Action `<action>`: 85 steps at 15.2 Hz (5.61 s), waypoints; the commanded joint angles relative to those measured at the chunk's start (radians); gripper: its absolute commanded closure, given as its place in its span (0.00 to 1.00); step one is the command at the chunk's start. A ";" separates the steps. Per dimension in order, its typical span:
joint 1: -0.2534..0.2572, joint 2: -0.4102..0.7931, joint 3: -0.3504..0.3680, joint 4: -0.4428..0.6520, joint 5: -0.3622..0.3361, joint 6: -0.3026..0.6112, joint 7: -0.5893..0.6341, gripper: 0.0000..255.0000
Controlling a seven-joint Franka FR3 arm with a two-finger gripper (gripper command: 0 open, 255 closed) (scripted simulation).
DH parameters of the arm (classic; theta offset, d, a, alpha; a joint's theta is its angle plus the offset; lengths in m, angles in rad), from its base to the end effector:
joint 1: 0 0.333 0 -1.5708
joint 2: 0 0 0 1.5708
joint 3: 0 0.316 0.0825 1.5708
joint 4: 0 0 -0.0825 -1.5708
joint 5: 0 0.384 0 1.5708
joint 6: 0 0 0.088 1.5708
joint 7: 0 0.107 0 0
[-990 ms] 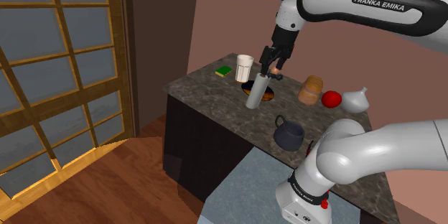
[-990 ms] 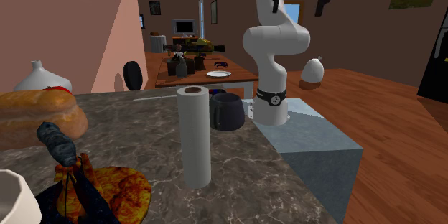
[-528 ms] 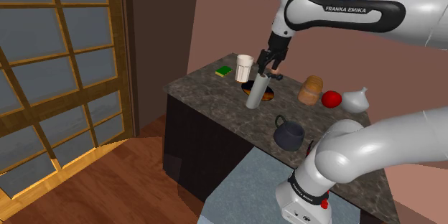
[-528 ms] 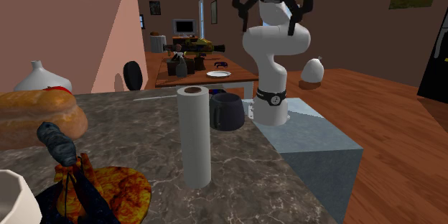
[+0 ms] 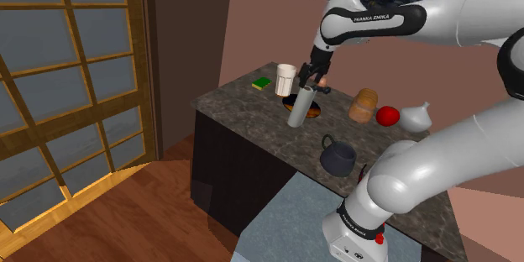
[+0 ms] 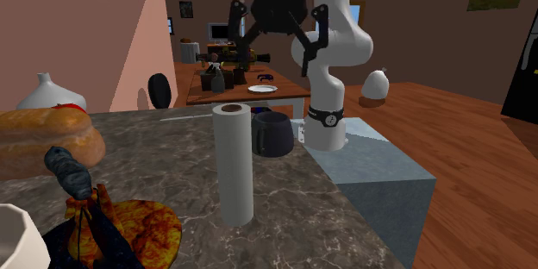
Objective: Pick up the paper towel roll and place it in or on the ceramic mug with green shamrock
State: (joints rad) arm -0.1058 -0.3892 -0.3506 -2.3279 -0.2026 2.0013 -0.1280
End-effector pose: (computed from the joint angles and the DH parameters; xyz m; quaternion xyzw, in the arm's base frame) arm 0.3887 -0.2145 0.4830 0.9930 -0.1128 0.0145 0.0329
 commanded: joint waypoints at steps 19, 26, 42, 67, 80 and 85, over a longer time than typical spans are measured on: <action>-0.008 0.294 -0.124 0.070 0.104 0.241 -0.161 0.00; -0.008 0.293 -0.123 0.070 0.104 0.241 -0.160 1.00; -0.008 0.231 -0.110 0.163 0.082 0.090 -0.146 1.00; -0.014 0.075 -0.075 0.337 0.034 -0.230 -0.134 1.00; -0.121 -0.386 -0.004 0.129 -0.083 -0.473 -0.148 1.00; -0.167 -0.535 0.016 0.108 -0.107 -0.598 -0.184 1.00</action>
State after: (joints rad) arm -0.2616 -0.8879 -0.3408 -2.2129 -0.3051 1.4332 -0.3041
